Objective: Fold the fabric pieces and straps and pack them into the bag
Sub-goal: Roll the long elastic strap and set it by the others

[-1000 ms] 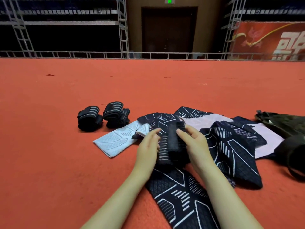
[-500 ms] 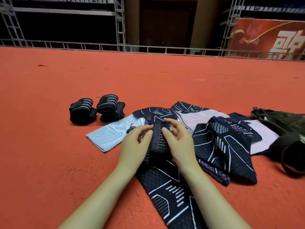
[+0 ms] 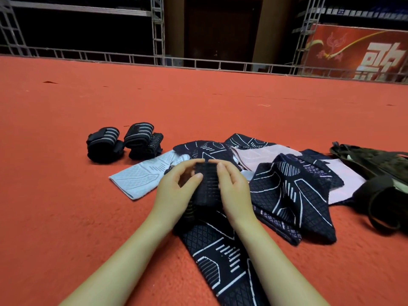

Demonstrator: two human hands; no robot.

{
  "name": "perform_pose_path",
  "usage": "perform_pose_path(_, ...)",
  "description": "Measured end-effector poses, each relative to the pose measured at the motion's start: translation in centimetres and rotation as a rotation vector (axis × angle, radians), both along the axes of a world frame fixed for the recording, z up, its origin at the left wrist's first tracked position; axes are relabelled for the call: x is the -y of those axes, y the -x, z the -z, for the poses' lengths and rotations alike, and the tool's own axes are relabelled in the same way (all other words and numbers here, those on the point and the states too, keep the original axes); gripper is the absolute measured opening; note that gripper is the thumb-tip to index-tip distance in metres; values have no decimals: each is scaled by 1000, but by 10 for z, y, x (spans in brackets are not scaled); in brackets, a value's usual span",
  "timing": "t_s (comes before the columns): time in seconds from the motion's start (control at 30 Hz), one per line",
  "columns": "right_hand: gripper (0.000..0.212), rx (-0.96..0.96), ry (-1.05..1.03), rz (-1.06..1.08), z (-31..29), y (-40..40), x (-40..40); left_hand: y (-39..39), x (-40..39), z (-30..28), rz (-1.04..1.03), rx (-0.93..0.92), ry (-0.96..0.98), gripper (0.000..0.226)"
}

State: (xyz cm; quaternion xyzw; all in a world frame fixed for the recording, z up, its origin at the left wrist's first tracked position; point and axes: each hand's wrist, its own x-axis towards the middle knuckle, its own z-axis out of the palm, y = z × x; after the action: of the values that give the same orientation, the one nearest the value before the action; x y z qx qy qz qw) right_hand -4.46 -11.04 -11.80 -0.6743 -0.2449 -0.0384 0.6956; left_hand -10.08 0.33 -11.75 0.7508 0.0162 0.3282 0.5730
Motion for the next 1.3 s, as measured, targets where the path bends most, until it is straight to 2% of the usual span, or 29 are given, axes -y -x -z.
perform_pose_path(0.13, 30, -16, 41, -108, 2, -8, 1, 1, -4, -3, 238, 47, 326, 28)
perform_pose_path(0.27, 25, -79, 46, -246, 2, -13, 6, -1, -9, -2, 246, 39, 429, 28)
perform_pose_path(0.43, 7, -86, 64, -266, 2, -15, 11, -8, -30, 3, 81, 44, 397, 31)
perform_pose_path(0.53, 17, -57, 73, -199, 0, -14, 14, -11, -44, 6, -50, 21, 415, 30)
perform_pose_path(0.6, 16, 25, 116, -111, -4, -12, 18, -12, -50, 10, -146, -6, 397, 31)
perform_pose_path(0.7, 13, 201, 283, -11, -5, -12, 22, -12, -57, 13, -243, -33, 343, 30)
perform_pose_path(0.8, 13, 220, 513, -101, 0, -7, 19, -14, -63, 16, -298, -38, 216, 29)
perform_pose_path(0.87, 17, 215, 588, -191, 2, -5, 19, -14, -69, 19, -294, -45, 172, 30)
perform_pose_path(1.0, 15, 187, 591, -174, -3, -7, 27, -11, -77, 14, -308, -33, 225, 34)
perform_pose_path(1.13, 10, 4, 362, -232, -14, 1, 30, -11, -87, 16, -381, -10, 316, 32)
perform_pose_path(1.2, 14, 28, 293, -286, -21, 5, 30, -12, -91, 17, -420, -13, 318, 31)
perform_pose_path(1.3, 22, 118, 350, -336, -25, 10, 30, -12, -93, 16, -444, 4, 288, 32)
